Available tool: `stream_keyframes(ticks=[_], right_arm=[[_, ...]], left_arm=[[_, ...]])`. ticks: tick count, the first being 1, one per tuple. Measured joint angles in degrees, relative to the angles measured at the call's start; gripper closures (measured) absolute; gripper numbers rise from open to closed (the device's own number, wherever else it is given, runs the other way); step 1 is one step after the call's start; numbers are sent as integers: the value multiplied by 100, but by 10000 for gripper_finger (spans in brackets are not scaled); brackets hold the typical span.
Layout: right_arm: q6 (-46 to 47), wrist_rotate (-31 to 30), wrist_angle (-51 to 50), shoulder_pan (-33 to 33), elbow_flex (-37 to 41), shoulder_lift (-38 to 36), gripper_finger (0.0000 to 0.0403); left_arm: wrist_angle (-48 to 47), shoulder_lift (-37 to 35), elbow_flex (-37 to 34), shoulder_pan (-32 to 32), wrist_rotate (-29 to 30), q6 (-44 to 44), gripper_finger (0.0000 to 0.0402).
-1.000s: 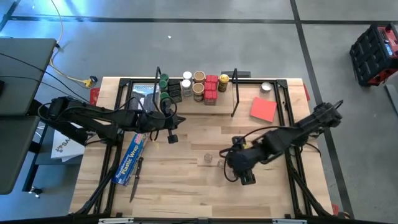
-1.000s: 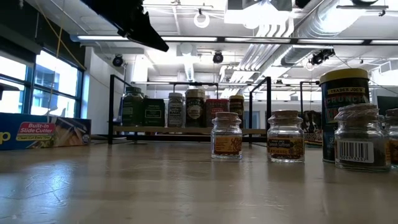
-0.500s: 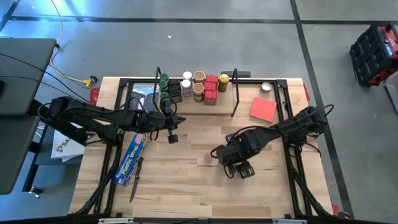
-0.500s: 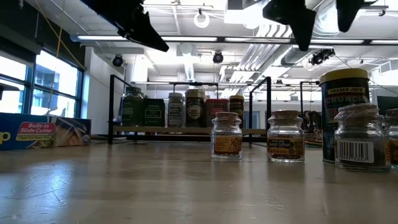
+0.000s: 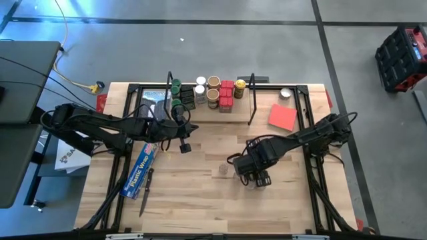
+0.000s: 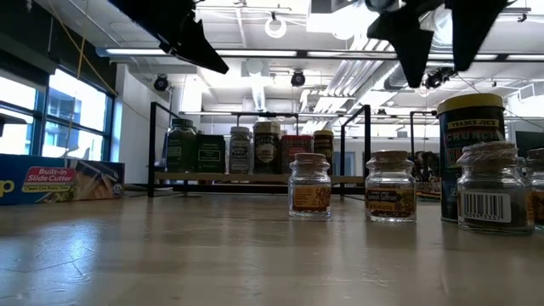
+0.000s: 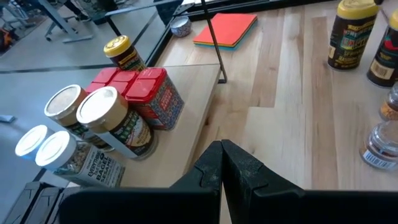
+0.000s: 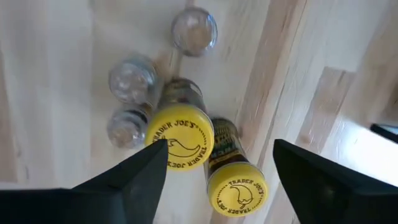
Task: Shelf spices
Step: Put the yellow seasoning bottle on the shelf and align it with the other yellow seasoning bottle
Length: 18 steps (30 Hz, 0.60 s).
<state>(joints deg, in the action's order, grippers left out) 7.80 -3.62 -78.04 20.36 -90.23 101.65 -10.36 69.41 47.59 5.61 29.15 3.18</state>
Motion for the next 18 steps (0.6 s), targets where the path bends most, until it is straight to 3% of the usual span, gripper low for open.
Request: stream_keyframes(ticks=[8, 18], right_arm=[[88, 17, -8, 347, 264, 0, 70], [74, -203, 427, 546, 706, 0, 66]], left_arm=[[-119, 0, 0, 0, 41, -13, 401], [-98, 0, 0, 0, 54, -13, 401]])
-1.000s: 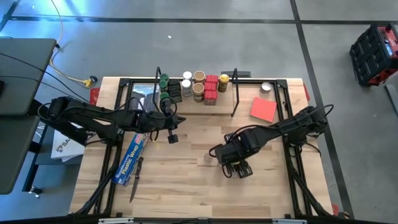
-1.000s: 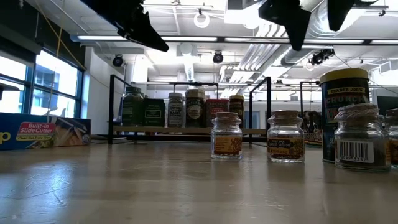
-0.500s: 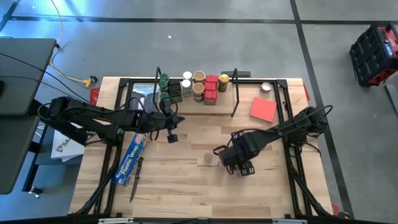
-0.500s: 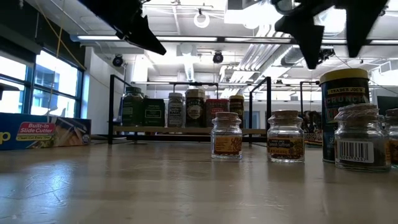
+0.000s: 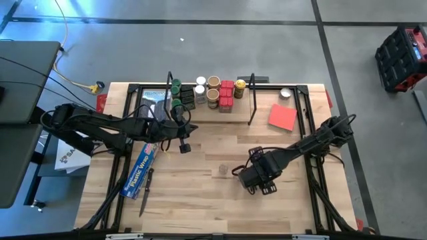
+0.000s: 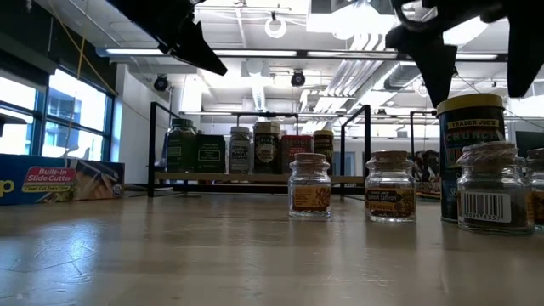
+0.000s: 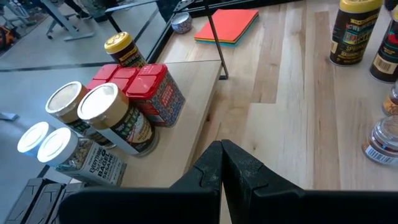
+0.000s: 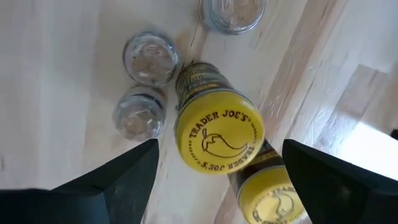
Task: Shelf spices
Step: Put the yellow seasoning bottle on the shelf and align it with the other yellow seasoning bottle
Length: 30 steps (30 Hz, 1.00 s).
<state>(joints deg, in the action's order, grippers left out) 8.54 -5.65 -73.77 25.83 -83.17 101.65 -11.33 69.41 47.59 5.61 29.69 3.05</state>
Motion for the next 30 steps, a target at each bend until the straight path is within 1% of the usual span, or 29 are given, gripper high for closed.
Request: stream_keyframes(ticks=[4, 7, 9, 16, 17, 19, 23, 25, 27, 30], right_arm=[[1, 23, 293, -77, 214, 0, 68], [-5, 150, 421, -100, 290, 0, 79], [-22, 226, 495, -113, 321, 0, 96], [-107, 456, 628, -185, 513, -16, 177], [-140, 467, 619, -196, 513, -17, 186], [-195, 466, 591, -220, 475, -15, 190], [-299, 493, 432, -359, 54, 13, 190], [-464, 379, 258, -465, -249, 0, 190], [-765, 30, 101, -624, -582, 0, 190], [-1224, -545, -32, -1030, -1111, -2, 190]], left_arm=[[2, 1, 0, -2, -22, 1, 401], [0, 0, 0, 0, -19, -1, 401], [2, 0, 0, -1, -17, 0, 401], [2, 0, 0, 0, -15, 2, 401], [4, 0, 0, -1, -12, 0, 401], [2, 1, 0, 0, -13, 4, 401], [3, 0, 0, 0, -11, 8, 401], [7, 1, 0, -1, -9, 8, 401], [33, 2, 0, 0, -5, 10, 401], [57, 2, 0, 0, -4, 17, 401]])
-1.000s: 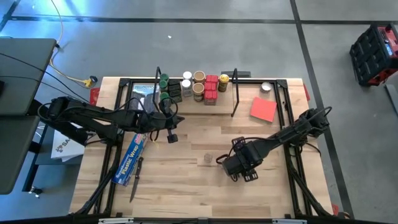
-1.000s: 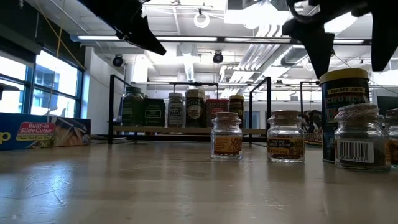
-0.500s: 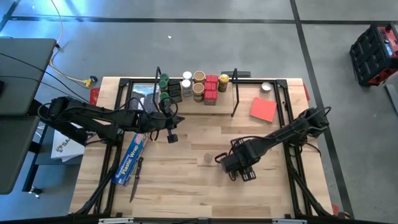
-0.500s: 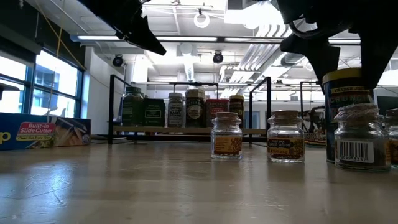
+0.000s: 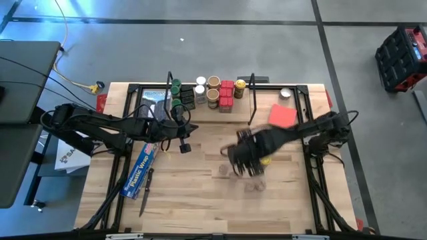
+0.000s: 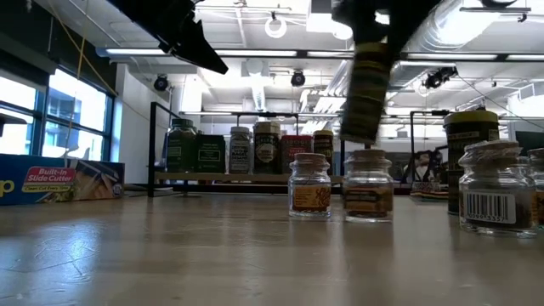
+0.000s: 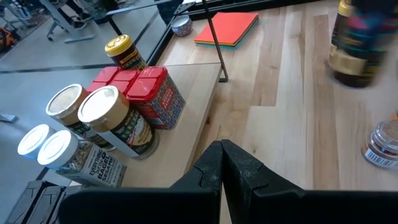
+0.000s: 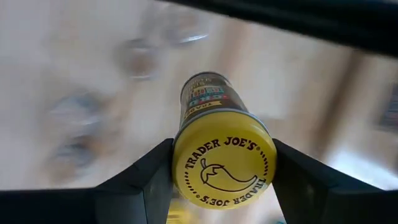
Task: Shelf spices
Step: Put the yellow seasoning bottle on the shelf and align it with the other yellow seasoning bottle
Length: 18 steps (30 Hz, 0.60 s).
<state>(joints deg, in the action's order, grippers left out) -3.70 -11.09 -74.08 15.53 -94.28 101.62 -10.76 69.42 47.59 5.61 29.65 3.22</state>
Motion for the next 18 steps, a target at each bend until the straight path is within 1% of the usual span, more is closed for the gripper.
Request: stream_keyframes(ticks=[3, 9, 13, 18], right_arm=[[-482, -228, -147, -559, -448, 2, 190], [-1164, -148, -376, -1896, -1055, 0, 190], [-1437, 212, -407, -2677, -1193, -2, 190], [-1589, 328, -291, -3342, -1193, 24, 190]], left_arm=[[-11, -1, 0, 0, -2, 0, 401], [-17, -2, 0, 0, -2, 0, 401], [-72, -2, 0, 0, -3, -1, 401], [-177, -2, 0, 0, -4, -1, 401]])
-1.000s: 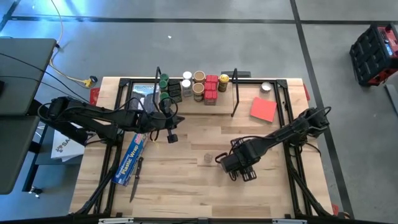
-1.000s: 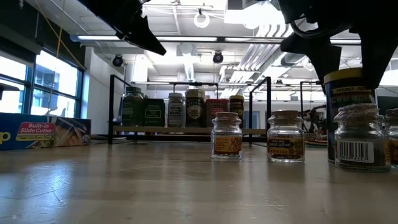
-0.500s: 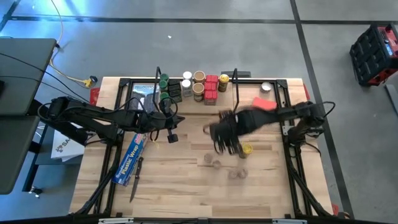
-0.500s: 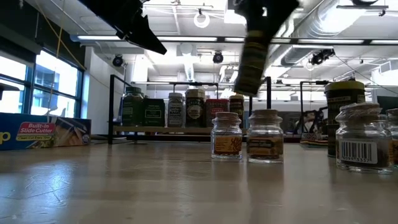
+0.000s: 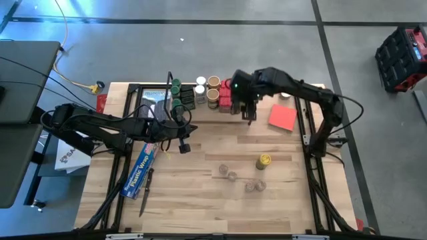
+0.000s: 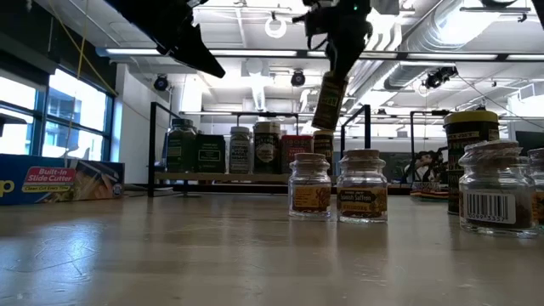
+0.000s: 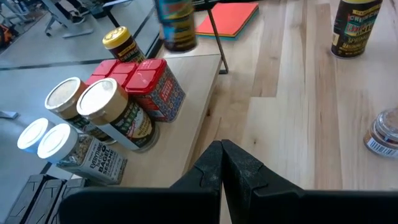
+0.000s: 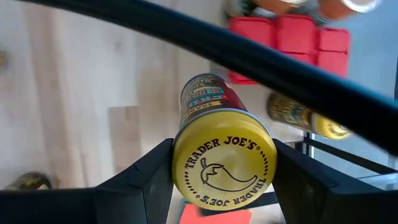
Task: Shelf spices
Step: Put the yellow seasoning bottle on the shelf and align it with the other yellow seasoning bottle
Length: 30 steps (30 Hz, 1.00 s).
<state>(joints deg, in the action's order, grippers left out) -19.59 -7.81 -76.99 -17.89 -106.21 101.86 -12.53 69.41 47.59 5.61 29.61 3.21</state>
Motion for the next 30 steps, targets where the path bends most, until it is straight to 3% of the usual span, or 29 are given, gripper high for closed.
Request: stream_keyframes(ticks=[5, 16, 30], right_arm=[[-172, 334, 297, -331, 11, 138, 190], [-193, 221, -225, -575, 32, 520, 190], [-299, 183, -122, -783, 22, 715, 189]], left_arm=[[3, 2, 0, 4, -2, -1, 401], [-11, 2, 0, 4, -7, -3, 401], [63, 2, 0, 7, -50, -3, 401]])
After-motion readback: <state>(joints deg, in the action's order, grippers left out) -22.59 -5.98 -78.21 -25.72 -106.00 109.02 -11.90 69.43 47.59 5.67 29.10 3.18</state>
